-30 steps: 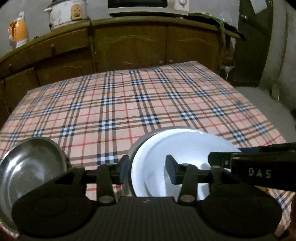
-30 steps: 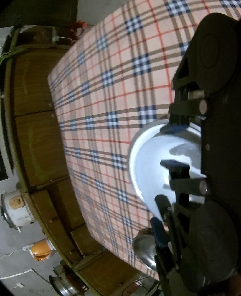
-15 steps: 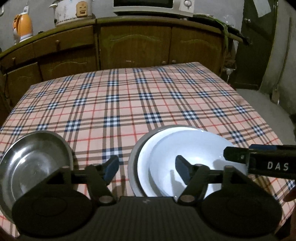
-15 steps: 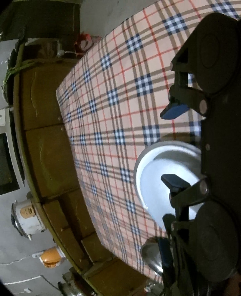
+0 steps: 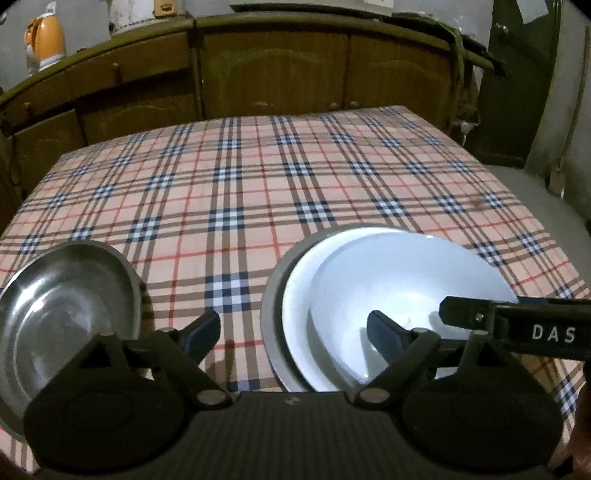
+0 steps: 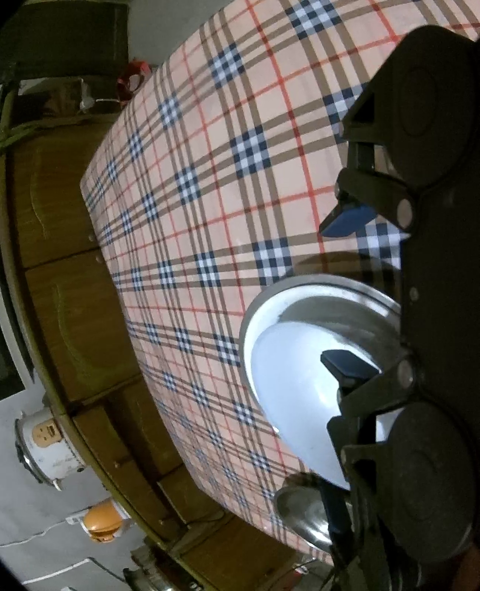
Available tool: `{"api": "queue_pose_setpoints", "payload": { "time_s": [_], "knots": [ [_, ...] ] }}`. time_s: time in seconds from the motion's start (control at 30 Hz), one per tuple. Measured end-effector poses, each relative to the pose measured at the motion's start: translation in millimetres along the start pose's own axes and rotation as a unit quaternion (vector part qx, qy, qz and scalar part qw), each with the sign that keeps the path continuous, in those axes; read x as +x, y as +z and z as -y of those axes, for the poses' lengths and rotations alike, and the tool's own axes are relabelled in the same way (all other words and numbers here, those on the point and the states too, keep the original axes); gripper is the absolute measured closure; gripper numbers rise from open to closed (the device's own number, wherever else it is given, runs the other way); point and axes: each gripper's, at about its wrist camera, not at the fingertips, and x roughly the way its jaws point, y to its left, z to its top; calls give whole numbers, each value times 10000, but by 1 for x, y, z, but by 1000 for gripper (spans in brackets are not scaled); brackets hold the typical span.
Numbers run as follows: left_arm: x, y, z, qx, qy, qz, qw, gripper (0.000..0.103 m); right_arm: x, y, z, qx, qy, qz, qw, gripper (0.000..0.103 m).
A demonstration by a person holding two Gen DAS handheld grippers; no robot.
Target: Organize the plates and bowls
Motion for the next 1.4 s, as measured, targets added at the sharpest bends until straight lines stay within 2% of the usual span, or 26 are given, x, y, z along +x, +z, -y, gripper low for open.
{"api": "queue_pose_setpoints", "payload": {
  "time_s": [0.23, 0.3, 0.33, 0.37, 0.4, 0.53, 0.9, 1.4],
  "knots": [
    [15, 0, -3, -102, -165, -132, 9997, 13, 9, 2, 4, 141, 259, -88, 9995, 23],
    [19, 0, -4, -123, -254, -151, 9995, 19, 12, 2, 3, 154, 377, -139, 9991, 24],
    [19, 0, -5, -161, -335, -133, 9992, 21, 13, 3, 3, 191, 422, -138, 9988, 31],
    [20, 0, -7, -197, -429, -123, 9988, 25, 15, 3, 3, 232, 494, -170, 9984, 41],
    [20, 0, -7, -214, -540, -108, 9983, 35, 17, 3, 2, 248, 555, -226, 9979, 45],
    [21, 1, -7, -219, -618, -29, 9978, 36, 19, 4, -2, 208, 417, -216, 9987, 49],
    [19, 5, -8, -317, -572, -106, 9978, 39, 16, 4, -5, 184, 336, -177, 9991, 49],
    [-12, 19, 1, -219, -457, 180, 9986, 39, -17, 13, -12, 90, 434, 146, 9989, 48]
  ]
}}
